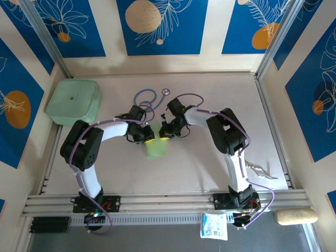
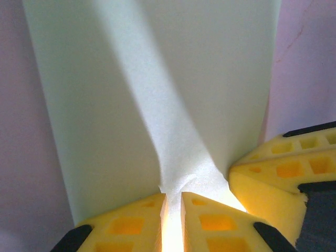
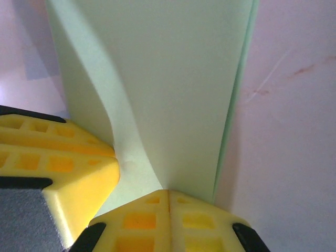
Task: Fold a paper plane with a square sheet of paper (pick it up from the middle)
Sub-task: First fold in half a square sheet of paper at the center of the table.
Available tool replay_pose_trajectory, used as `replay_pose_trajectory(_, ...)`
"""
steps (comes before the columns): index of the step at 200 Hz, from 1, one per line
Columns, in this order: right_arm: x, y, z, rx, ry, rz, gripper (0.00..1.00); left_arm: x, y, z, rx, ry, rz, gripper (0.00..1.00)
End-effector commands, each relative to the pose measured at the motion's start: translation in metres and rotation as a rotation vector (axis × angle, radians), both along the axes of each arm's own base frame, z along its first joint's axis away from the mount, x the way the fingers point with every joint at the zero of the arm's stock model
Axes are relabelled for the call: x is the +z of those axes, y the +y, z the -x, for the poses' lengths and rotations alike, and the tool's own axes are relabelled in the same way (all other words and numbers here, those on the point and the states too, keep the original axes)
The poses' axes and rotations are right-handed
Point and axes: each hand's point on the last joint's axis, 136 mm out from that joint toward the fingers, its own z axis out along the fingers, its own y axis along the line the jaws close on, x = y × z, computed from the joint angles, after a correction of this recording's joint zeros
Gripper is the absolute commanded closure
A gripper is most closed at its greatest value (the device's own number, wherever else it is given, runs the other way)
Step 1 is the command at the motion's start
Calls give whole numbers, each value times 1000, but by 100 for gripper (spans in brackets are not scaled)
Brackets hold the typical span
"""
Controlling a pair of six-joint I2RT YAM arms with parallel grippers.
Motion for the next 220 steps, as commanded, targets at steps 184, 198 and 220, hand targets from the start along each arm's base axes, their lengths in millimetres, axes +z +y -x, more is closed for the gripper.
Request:
replay_pose_trajectory(184, -74, -67, 36, -10, 154, 406, 99, 11, -10, 32, -36, 10, 158, 85)
replay_pose_trajectory(198, -75, -68, 36, -10, 156, 409, 99, -1, -5, 40, -36, 36, 147, 86)
replay_pose_trajectory(220, -75, -70, 35, -12, 155, 413, 99, -25, 19, 57, -22, 94, 77, 86)
